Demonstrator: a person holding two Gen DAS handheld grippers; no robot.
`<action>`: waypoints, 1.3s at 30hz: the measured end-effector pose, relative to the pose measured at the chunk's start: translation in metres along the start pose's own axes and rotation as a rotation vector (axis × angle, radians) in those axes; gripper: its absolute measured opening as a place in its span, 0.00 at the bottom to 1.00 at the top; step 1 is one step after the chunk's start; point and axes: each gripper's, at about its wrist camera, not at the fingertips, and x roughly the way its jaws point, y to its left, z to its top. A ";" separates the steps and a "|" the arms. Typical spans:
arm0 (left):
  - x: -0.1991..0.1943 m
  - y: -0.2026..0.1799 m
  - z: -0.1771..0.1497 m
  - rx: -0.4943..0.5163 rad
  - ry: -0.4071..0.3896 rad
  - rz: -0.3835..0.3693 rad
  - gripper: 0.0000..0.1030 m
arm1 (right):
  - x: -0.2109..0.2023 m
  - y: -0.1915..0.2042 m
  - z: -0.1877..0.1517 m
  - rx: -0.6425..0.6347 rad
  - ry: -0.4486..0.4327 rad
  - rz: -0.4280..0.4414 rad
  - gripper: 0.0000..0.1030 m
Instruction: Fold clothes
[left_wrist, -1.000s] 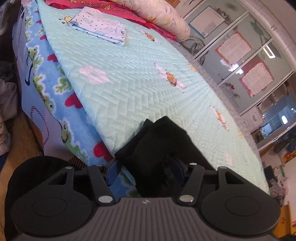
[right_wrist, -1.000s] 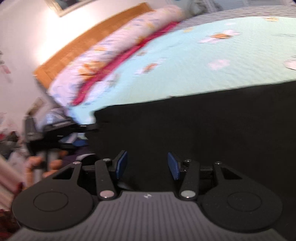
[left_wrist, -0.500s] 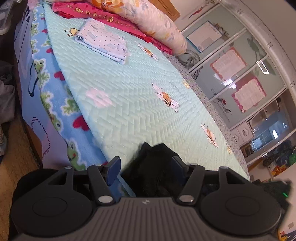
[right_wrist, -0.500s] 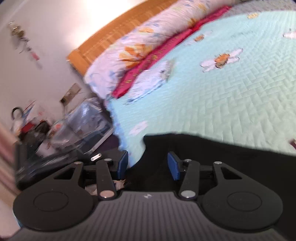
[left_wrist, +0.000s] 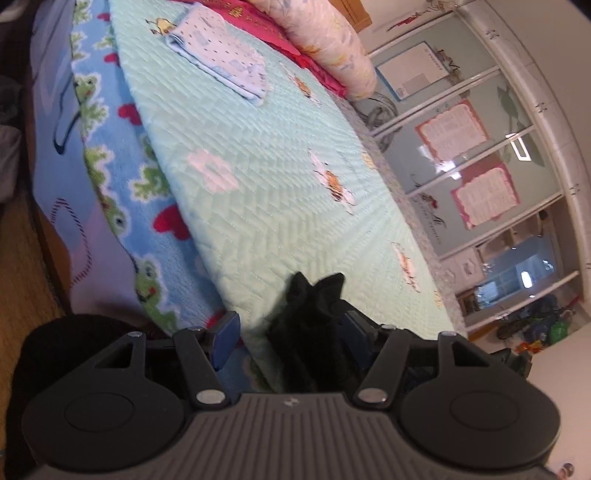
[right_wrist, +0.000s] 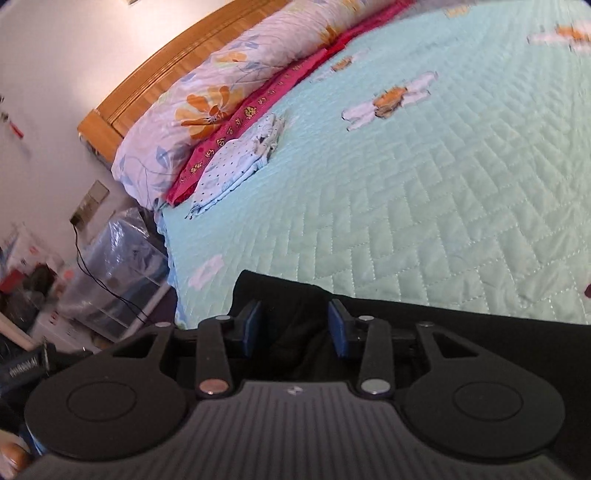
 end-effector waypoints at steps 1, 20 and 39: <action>-0.001 -0.003 -0.001 0.009 -0.002 -0.005 0.63 | -0.002 0.002 0.000 -0.008 -0.006 0.008 0.43; 0.013 -0.029 -0.034 0.122 -0.038 0.059 0.65 | -0.118 -0.019 -0.042 0.022 -0.165 -0.039 0.46; 0.045 -0.068 -0.053 0.421 0.000 0.350 0.60 | -0.096 -0.013 -0.057 -0.103 -0.089 -0.152 0.59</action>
